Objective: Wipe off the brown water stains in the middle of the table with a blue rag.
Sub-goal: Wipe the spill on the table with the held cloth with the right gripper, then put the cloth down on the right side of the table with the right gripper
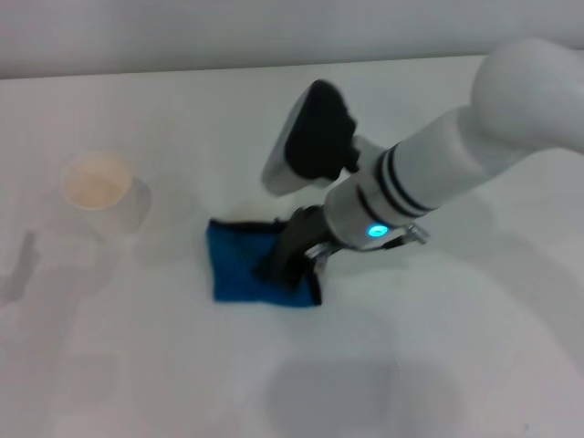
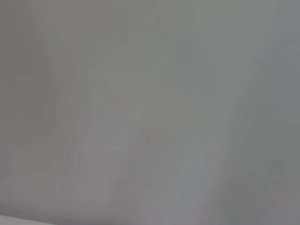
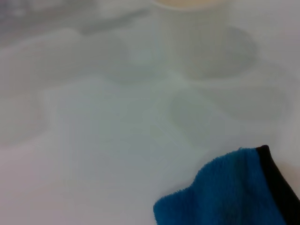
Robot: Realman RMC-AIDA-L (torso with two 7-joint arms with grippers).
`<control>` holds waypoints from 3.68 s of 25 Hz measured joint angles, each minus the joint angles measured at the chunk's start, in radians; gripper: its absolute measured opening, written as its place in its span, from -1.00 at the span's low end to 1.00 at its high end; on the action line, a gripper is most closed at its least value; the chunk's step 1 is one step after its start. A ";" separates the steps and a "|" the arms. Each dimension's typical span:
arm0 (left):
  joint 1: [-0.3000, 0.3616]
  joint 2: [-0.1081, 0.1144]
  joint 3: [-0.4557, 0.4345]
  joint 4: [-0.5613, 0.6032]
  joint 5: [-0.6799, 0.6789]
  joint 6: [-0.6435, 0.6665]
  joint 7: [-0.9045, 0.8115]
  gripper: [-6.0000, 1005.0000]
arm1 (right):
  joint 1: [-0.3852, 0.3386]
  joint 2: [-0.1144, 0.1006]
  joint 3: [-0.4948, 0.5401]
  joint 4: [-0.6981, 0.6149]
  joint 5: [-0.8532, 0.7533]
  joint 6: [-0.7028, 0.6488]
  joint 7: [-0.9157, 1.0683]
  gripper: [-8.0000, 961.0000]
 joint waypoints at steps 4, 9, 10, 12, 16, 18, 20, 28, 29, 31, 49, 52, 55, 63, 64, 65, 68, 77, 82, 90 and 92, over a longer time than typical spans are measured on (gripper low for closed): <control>0.000 0.000 0.000 0.000 0.000 0.000 0.000 0.77 | 0.014 0.000 -0.088 -0.043 0.054 -0.025 0.000 -0.86; 0.001 -0.001 0.000 0.003 0.000 0.000 0.000 0.77 | 0.012 0.000 -0.161 -0.073 0.109 0.018 0.000 -0.86; 0.001 -0.001 0.000 0.003 0.000 0.000 0.000 0.77 | 0.011 0.000 -0.178 -0.074 0.119 0.054 0.000 -0.86; 0.001 -0.001 0.001 0.004 0.000 0.000 0.000 0.77 | 0.011 0.000 -0.215 -0.072 0.131 0.130 0.000 -0.86; 0.000 -0.001 0.002 0.008 0.002 0.000 0.000 0.77 | 0.007 0.000 -0.268 -0.059 0.146 0.246 0.000 -0.85; 0.002 -0.002 0.002 0.009 0.002 0.000 0.000 0.77 | 0.005 0.000 -0.268 -0.057 0.148 0.257 0.000 -0.85; 0.006 -0.003 0.002 0.009 0.002 0.000 0.000 0.77 | 0.001 0.000 -0.267 -0.054 0.150 0.279 0.001 -0.85; 0.006 -0.003 0.003 0.011 0.001 0.000 0.000 0.77 | 0.003 0.000 -0.259 0.034 0.167 0.380 0.006 -0.85; 0.007 -0.003 0.002 0.011 0.001 0.000 -0.003 0.77 | 0.002 0.000 -0.252 0.043 0.171 0.388 0.006 -0.85; 0.008 -0.003 0.001 0.011 0.001 0.000 -0.010 0.77 | -0.002 0.000 -0.231 0.055 0.171 0.394 0.005 -0.85; 0.011 -0.001 0.002 0.001 0.000 0.000 -0.023 0.77 | -0.041 -0.019 0.121 0.147 0.065 0.222 -0.078 -0.85; 0.010 -0.001 0.002 0.002 -0.001 0.000 -0.023 0.77 | -0.054 -0.020 0.202 0.133 0.057 0.102 -0.174 -0.85; 0.010 -0.001 0.001 0.001 -0.001 0.000 -0.023 0.77 | -0.061 -0.024 0.276 0.126 0.057 -0.023 -0.269 -0.85; 0.010 -0.001 0.000 0.000 -0.002 0.000 -0.023 0.77 | -0.057 -0.039 0.354 0.121 0.021 -0.276 -0.395 -0.85; 0.010 -0.001 0.000 0.000 -0.002 0.000 -0.023 0.77 | -0.057 -0.039 0.354 0.119 0.012 -0.288 -0.396 -0.85; 0.010 -0.001 0.000 0.000 -0.002 0.000 -0.023 0.77 | -0.057 -0.039 0.355 0.116 0.004 -0.298 -0.396 -0.85; 0.009 -0.001 0.000 0.000 -0.002 0.000 -0.023 0.77 | -0.062 -0.036 0.356 0.109 -0.001 -0.302 -0.396 -0.85; 0.012 -0.001 0.000 0.000 -0.001 0.000 -0.023 0.77 | -0.074 -0.026 0.372 0.107 -0.020 -0.137 -0.391 -0.85; 0.014 -0.001 0.000 0.000 -0.001 0.000 -0.023 0.77 | -0.065 -0.032 0.403 0.101 -0.069 -0.124 -0.392 -0.86; 0.014 -0.001 0.000 0.000 -0.001 0.000 -0.023 0.77 | -0.063 -0.048 0.449 0.097 -0.146 -0.116 -0.391 -0.85; 0.014 -0.001 0.000 0.000 -0.001 0.000 -0.023 0.77 | -0.069 -0.049 0.477 0.096 -0.159 -0.123 -0.391 -0.86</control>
